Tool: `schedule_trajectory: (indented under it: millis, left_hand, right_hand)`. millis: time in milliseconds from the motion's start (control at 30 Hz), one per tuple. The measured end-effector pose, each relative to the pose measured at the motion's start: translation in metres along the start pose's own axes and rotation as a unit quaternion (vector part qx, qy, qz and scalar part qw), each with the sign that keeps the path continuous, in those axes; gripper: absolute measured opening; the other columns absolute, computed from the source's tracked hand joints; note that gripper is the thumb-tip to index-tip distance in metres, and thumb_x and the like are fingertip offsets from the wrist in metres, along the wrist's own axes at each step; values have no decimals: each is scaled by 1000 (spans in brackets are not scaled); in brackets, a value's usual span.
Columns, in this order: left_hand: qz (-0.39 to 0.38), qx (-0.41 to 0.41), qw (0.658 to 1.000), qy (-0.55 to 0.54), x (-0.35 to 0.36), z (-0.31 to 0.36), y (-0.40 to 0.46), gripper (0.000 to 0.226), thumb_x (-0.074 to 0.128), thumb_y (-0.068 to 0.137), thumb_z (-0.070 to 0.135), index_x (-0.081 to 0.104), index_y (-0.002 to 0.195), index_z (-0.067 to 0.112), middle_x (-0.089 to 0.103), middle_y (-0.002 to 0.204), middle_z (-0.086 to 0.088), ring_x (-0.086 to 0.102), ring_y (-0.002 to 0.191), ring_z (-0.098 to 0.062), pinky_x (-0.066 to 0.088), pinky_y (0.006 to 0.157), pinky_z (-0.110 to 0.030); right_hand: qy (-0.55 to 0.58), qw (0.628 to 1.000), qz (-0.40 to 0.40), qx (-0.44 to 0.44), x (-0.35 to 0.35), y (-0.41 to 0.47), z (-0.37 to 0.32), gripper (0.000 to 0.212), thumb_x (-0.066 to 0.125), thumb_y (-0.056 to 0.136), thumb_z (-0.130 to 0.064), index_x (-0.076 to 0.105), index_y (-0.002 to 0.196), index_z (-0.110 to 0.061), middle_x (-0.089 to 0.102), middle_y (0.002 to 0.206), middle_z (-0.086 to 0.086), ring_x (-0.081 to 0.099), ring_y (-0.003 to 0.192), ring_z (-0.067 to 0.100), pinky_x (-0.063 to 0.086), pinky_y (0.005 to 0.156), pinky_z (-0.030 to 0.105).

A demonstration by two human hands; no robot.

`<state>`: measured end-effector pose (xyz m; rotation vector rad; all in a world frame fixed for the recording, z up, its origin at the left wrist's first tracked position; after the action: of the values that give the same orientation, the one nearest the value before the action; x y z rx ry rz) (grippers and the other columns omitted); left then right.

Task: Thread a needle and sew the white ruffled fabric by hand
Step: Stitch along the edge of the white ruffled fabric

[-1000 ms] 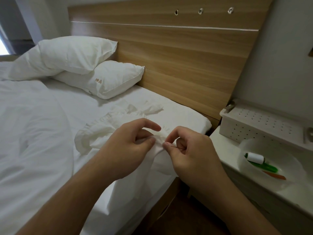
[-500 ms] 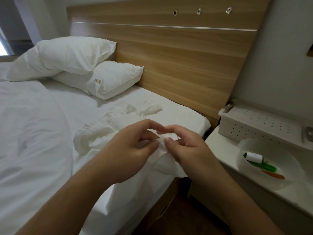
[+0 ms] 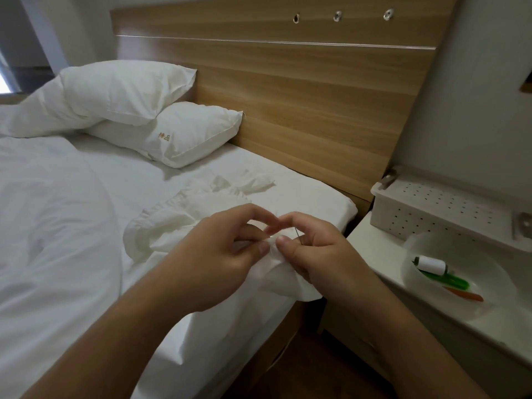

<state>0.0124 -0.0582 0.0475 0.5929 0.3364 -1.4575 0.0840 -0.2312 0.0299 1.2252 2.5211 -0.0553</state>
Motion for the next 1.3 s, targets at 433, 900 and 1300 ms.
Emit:
schedule_trajectory:
  millis: [433,900,1300]
  left_hand:
    - [32,-36,998,39,-3,-4,2,11,72,99,28,79,93,34,79,85,13,76,81,-10,63,84,-49]
    - [31,-82,994,-59,-7,6,-1,13,73,97,27,83,89,27,81,87,1,77,88,-26,61,92,-56]
    - [33,-90,993,-67,-8,6,0,23,68,101,18,83,90,30,82,90,4,77,92,-16,59,99,-55]
  right_hand:
    - [-33,998,48,2,-7,2,7,8,61,102,-22,64,95,-21,56,65,1,49,53,1,38,49,15]
    - [26,995,97,17,-7,-6,-11,34,47,109,-15,75,90,-15,51,58,2,43,49,9,36,46,22]
    - [-56,989,123,-59,-3,-14,-16,10,74,93,-18,70,84,-17,64,57,8,59,54,29,53,55,42]
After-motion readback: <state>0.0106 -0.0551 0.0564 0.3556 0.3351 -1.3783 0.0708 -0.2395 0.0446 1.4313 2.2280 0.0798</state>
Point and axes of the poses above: each hand's wrist, its own y-axis towards the middle knuckle, its own x-axis out of the palm, z = x × y, the point moved 2 cm from there along y, towards the middle knuckle
